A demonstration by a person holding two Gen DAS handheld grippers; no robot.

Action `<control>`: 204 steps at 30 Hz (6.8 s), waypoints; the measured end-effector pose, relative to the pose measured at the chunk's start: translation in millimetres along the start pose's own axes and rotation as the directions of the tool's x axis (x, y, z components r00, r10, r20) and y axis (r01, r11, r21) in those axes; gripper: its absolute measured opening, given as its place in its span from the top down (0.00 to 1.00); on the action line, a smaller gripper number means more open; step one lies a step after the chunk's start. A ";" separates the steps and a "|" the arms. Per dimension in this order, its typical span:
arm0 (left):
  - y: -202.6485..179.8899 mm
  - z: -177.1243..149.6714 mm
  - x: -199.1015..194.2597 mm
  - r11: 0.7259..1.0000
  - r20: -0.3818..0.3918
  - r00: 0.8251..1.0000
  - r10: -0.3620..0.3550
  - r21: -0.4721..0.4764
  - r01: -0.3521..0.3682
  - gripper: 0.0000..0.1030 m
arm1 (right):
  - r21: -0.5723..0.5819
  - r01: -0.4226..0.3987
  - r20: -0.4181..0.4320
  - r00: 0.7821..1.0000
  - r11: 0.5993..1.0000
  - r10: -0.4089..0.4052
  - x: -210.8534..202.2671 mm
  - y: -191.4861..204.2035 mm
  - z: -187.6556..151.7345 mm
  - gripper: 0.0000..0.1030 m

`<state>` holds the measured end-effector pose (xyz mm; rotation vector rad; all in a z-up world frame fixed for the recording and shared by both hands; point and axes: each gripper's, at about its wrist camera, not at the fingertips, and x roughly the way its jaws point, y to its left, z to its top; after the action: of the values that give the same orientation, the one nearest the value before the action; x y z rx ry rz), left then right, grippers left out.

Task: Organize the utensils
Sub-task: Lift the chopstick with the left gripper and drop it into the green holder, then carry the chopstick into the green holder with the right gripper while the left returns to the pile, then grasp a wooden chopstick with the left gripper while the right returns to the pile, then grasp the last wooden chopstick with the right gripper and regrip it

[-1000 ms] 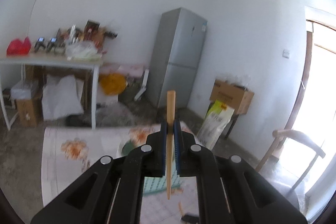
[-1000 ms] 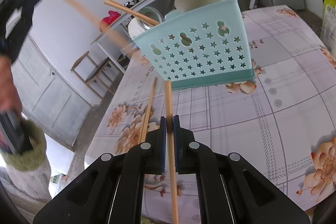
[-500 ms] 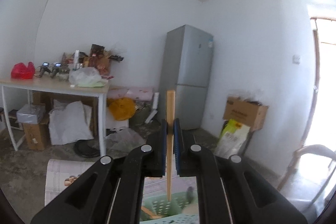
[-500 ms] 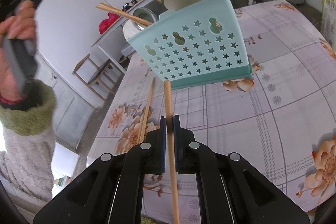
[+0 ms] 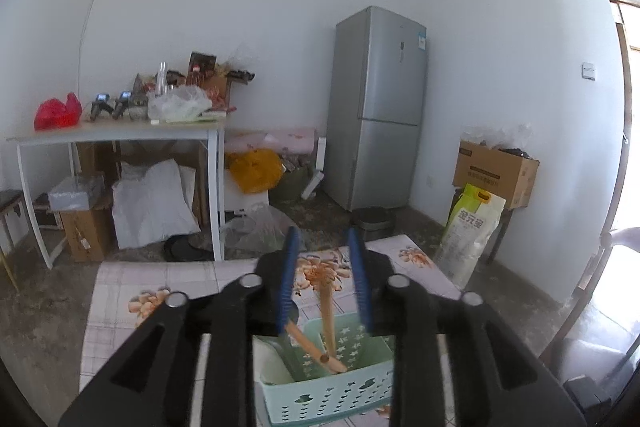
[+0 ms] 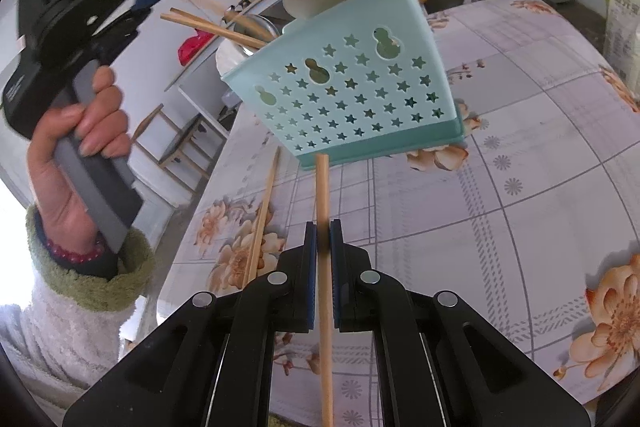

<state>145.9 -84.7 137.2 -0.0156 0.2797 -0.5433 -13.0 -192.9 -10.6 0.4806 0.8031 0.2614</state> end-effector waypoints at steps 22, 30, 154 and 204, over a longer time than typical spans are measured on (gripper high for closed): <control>51.8 -108.5 -87.9 0.991 -0.246 0.960 0.133 0.046 -0.125 0.15 | -0.095 0.023 0.152 0.988 0.995 -0.008 -36.6 41.4 10.3 0.95; 53.8 -149.4 -74.8 0.986 -0.385 0.908 0.168 0.057 -0.158 0.14 | -0.182 0.059 0.304 0.953 0.981 -0.001 -79.5 69.0 44.7 0.96; 85.8 -196.3 -7.3 0.979 -0.629 0.762 0.156 -0.002 -0.202 0.94 | -0.070 -0.053 -0.039 0.998 0.996 0.050 17.8 30.7 -25.7 0.48; 91.1 -202.1 -33.3 0.970 -0.607 0.766 0.211 0.031 -0.242 0.94 | -0.442 0.147 -0.295 0.908 0.885 -0.298 43.9 61.9 -71.1 0.95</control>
<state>111.1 22.3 -56.7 0.1487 0.9197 -0.2815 -38.9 -99.8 -49.0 -0.0689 1.1181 0.2945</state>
